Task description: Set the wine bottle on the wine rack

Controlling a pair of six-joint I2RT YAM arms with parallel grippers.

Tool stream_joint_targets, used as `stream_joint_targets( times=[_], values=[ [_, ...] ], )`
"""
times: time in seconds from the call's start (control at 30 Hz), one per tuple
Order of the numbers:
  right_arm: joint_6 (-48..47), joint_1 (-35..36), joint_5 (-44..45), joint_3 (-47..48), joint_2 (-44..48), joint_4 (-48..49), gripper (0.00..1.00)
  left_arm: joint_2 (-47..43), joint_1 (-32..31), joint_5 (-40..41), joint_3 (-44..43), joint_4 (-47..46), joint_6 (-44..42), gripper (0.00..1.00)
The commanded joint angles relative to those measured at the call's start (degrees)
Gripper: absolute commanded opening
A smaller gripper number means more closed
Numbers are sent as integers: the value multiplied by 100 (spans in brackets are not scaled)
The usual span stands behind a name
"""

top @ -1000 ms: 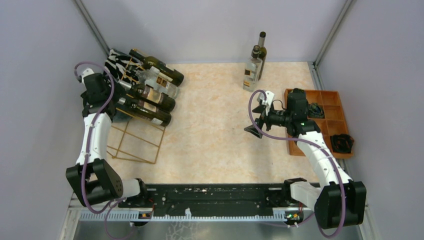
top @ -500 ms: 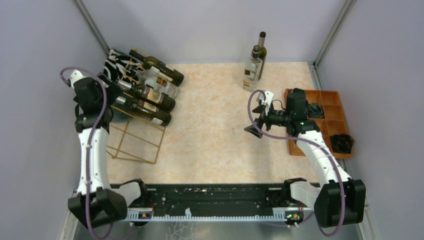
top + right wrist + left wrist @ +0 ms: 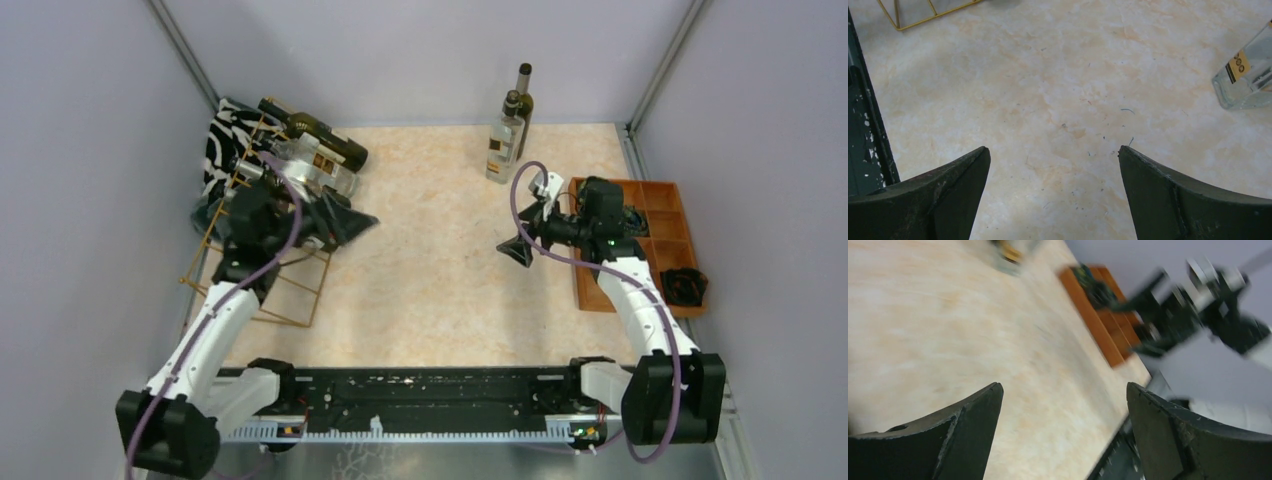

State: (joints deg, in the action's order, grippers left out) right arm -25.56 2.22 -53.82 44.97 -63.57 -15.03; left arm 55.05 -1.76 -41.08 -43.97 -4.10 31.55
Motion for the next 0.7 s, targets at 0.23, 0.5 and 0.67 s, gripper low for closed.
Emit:
stream_joint_targets(
  times=[0.23, 0.5, 0.67],
  values=[
    [1311, -204, 383, 589, -365, 1303, 99, 453, -2593, 165, 849, -2404, 164, 99],
    [965, -204, 656, 2088, -1912, 1442, 99, 194, -2618, 234, 1585, -2833, 539, 99],
    [1170, -471, 197, 2271, -2607, 3214, 99, -141, -2617, 242, 1765, -2536, 310, 99]
  ],
)
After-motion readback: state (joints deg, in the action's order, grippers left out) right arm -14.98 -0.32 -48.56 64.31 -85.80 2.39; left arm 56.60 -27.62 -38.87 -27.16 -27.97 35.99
